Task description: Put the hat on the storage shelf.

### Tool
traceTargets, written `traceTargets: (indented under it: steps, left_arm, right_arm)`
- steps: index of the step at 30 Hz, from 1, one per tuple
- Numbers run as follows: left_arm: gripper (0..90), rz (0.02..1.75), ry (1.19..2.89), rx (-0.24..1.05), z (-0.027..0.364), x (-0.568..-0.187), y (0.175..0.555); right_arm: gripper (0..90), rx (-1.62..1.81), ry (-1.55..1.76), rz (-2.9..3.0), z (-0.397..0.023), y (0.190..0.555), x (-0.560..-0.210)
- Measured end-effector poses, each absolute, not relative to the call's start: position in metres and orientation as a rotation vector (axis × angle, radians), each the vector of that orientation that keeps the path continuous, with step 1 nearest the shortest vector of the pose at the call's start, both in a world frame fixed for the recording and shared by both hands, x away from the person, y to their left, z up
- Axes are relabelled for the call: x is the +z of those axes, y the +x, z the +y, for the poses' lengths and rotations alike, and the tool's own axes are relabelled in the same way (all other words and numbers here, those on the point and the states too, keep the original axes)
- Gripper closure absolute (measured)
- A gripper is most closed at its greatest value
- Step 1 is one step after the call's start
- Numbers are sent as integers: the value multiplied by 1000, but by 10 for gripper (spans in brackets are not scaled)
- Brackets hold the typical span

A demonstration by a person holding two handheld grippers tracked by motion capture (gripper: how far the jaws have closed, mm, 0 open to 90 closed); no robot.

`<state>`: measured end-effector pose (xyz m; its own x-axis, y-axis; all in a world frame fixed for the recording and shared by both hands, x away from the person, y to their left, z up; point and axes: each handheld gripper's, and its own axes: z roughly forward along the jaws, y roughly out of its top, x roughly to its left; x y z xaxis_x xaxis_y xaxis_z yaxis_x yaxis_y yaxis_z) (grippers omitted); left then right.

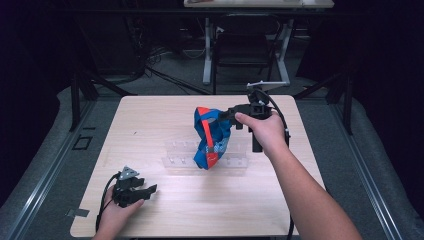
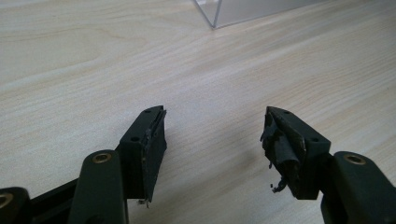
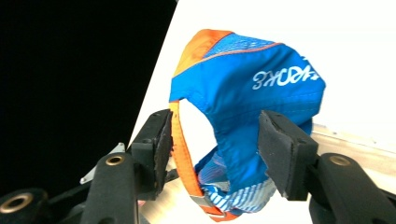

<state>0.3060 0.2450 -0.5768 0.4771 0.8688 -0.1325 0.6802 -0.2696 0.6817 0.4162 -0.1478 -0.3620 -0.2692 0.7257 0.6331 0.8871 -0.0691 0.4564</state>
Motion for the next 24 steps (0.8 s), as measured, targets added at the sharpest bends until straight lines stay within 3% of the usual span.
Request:
traceTargets:
  steps: [24]
  left_arm:
    - [392, 1280, 2026, 365, 245, -578, 306]
  right_arm:
    - [409, -1215, -1832, -2084, -179, 403, -363]
